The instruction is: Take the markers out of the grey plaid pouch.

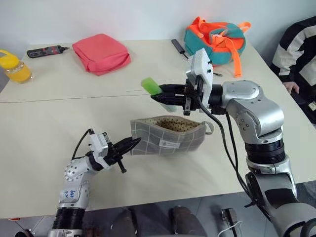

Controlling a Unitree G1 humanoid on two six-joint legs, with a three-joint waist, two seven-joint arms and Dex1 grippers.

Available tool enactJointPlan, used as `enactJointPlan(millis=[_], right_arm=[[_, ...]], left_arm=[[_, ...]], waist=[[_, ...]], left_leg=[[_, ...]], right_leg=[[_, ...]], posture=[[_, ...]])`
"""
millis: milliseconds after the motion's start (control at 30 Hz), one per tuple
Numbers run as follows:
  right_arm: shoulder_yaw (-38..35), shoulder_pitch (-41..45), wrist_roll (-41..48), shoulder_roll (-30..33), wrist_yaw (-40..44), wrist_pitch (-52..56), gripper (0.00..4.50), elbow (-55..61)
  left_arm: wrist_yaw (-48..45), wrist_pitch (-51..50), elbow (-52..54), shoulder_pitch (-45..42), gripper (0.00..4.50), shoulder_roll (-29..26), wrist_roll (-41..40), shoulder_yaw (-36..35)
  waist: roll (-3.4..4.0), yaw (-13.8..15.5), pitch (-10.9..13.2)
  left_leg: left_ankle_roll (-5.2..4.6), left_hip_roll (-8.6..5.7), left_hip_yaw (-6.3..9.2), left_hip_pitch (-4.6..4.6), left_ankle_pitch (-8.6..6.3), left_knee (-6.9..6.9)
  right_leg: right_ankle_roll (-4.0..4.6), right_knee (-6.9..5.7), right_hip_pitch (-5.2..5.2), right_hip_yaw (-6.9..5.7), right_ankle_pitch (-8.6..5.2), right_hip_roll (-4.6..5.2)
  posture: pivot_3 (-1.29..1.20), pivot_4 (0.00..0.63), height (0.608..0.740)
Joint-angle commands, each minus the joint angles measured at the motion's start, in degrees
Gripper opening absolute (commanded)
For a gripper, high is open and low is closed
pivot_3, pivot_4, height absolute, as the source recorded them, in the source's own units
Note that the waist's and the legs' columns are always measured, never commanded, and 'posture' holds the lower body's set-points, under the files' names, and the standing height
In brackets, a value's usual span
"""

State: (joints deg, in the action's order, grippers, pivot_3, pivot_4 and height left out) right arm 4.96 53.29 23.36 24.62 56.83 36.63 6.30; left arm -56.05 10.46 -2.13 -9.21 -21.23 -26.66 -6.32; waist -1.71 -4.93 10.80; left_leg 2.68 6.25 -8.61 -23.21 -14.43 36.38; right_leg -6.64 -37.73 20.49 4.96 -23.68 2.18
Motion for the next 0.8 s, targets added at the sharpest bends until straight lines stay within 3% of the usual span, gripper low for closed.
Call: enactJointPlan(millis=[33, 167, 300, 467, 567, 800], right_arm=[[-2.5, 2.3, -3.1, 5.4, 0.2, -5.2, 0.46, -3.0], [1.8, -0.3, -13.4, 13.8, 0.6, -15.3, 0.46, -11.3], [6.3, -5.4, -22.9, 19.0, -1.0, -24.1, 0.46, -19.5], [8.8, -9.9, -27.8, 19.4, -1.8, -28.9, 0.46, -22.7], [7.5, -10.5, -25.8, 17.6, -1.3, -26.5, 0.46, -21.9], [5.4, -9.7, -23.6, 17.8, 1.1, -22.7, 2.82, -20.0]], left_arm=[[0.1, 2.4, -0.6, 0.0, 0.0, -2.9, -0.1, -4.1], [0.0, 2.3, -0.5, 1.1, 0.0, -5.0, -1.1, -6.3], [0.3, 2.4, 2.0, 4.0, 0.0, -3.2, -0.5, -4.5], [1.2, 2.1, 4.2, 5.5, 0.0, -1.5, 0.0, -2.5], [0.9, 2.0, 4.4, 5.7, 0.0, -1.7, 0.0, -1.8], [0.4, 2.2, 4.3, 5.2, 0.0, -2.3, -0.1, -1.3]], waist=[[0.0, 0.0, 0.0], [0.0, 0.0, 0.0], [0.0, 0.0, 0.0], [0.08, -0.2, 0.1], [0.1, -0.7, 0.1], [0.1, -0.5, 0.1]], left_leg=[[0.0, 0.0, 0.0, 0.01, 0.0, 0.0], [0.0, -0.01, -0.03, 0.01, 0.0, -0.09], [0.0, -0.05, -0.07, 0.01, 0.0, -0.15], [0.01, 0.0, -0.19, 0.02, 0.0, -0.14], [0.03, 0.03, -0.24, 0.07, 0.02, -0.1], [0.04, 0.05, -0.22, 0.08, 0.02, -0.01]], right_leg=[[0.0, -0.03, 0.01, -0.01, 0.0, 0.0], [0.0, 0.04, 0.05, -0.01, 0.0, 0.03], [-0.02, 0.12, 0.03, 0.0, 0.0, 0.06], [-0.02, 0.07, 0.11, 0.12, 0.0, 0.0], [-0.02, 0.0, 0.1, 0.19, 0.0, -0.06], [-0.02, -0.02, 0.04, 0.17, 0.0, -0.08]], posture=[[0.0, 0.15, 0.74], [0.0, 0.15, 0.74], [0.0, 0.15, 0.74], [0.0, 0.15, 0.74], [0.0, 0.15, 0.74], [0.0, 0.15, 0.74]])
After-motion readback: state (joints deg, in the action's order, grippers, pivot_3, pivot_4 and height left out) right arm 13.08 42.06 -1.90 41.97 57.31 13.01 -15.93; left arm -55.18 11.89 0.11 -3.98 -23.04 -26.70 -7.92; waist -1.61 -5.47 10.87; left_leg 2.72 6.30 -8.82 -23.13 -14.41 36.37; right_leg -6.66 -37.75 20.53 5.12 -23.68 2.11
